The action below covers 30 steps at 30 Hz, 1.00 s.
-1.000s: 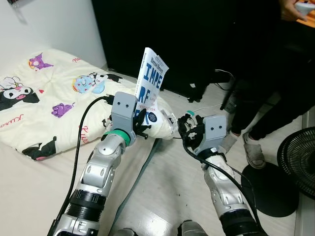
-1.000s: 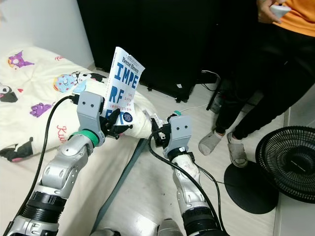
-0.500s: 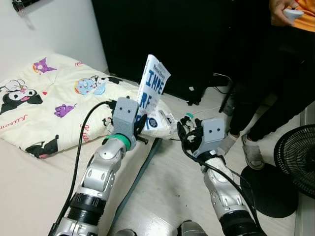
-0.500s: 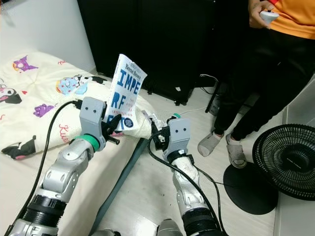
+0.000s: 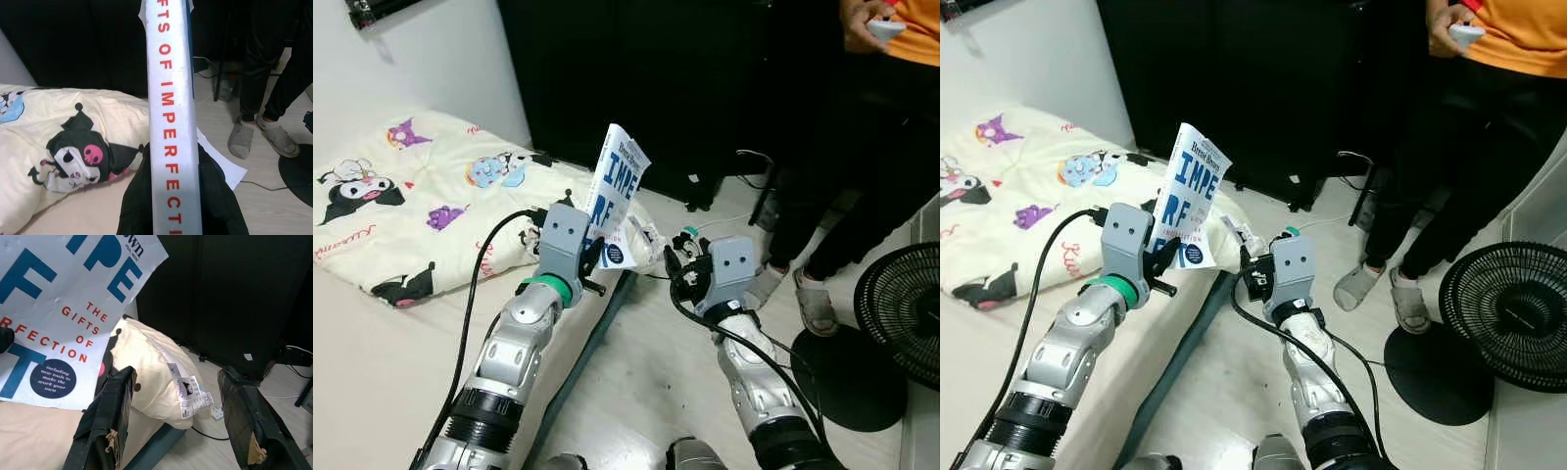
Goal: Clean up the room
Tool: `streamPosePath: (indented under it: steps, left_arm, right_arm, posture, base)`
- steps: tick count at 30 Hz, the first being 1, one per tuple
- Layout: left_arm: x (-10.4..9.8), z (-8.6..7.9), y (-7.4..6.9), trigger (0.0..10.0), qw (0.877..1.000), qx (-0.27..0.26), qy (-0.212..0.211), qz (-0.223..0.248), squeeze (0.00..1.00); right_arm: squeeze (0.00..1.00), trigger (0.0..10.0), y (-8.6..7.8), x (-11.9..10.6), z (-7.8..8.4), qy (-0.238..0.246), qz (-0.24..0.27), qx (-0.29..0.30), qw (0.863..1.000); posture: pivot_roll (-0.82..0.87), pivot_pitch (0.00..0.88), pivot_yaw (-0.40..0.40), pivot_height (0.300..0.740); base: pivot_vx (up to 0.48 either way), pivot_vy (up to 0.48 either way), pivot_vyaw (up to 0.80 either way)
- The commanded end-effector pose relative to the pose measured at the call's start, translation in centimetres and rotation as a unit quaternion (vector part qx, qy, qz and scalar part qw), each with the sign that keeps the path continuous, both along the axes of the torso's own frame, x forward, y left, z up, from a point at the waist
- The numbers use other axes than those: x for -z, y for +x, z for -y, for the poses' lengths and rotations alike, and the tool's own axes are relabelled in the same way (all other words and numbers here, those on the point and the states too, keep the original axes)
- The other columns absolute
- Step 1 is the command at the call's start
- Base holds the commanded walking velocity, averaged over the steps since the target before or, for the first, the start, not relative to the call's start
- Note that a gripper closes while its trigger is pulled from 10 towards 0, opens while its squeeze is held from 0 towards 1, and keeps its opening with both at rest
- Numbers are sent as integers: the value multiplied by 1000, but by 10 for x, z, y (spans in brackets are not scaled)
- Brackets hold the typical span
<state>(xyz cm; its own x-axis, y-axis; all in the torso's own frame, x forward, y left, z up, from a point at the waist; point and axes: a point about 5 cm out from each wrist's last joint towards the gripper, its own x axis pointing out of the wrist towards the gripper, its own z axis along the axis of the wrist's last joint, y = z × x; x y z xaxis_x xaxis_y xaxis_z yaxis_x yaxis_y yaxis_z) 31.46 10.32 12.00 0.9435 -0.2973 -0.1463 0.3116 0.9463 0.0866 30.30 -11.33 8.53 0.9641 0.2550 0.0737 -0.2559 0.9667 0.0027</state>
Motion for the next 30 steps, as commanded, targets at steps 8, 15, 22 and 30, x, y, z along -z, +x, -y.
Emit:
streamPosePath:
  steps: [8,15,22,30]
  left_arm:
    - [-4,-3,1,10000,1000,-6,3,21,0]
    - [-4,-4,2,10000,1000,-7,3,22,0]
    - [-5,-4,2,10000,1000,-10,4,25,0]
    - [-5,-4,2,10000,1000,-11,5,26,0]
  right_arm:
    - [0,10000,-2,5,-4,3,-6,-2,1000]
    - [0,10000,-2,5,-3,4,-6,-1,1000]
    - [0,10000,-1,5,-4,6,-5,-2,1000]
    - [0,10000,-1,5,-4,6,-4,-2,1000]
  posture:
    - [-12,15,47,725]
    - [-10,16,48,725]
    - [-10,15,49,725]
    - [-9,15,49,725]
  base:
    - [-305,0,0]
    - [-330,0,0]
    - [-395,0,0]
    - [-394,0,0]
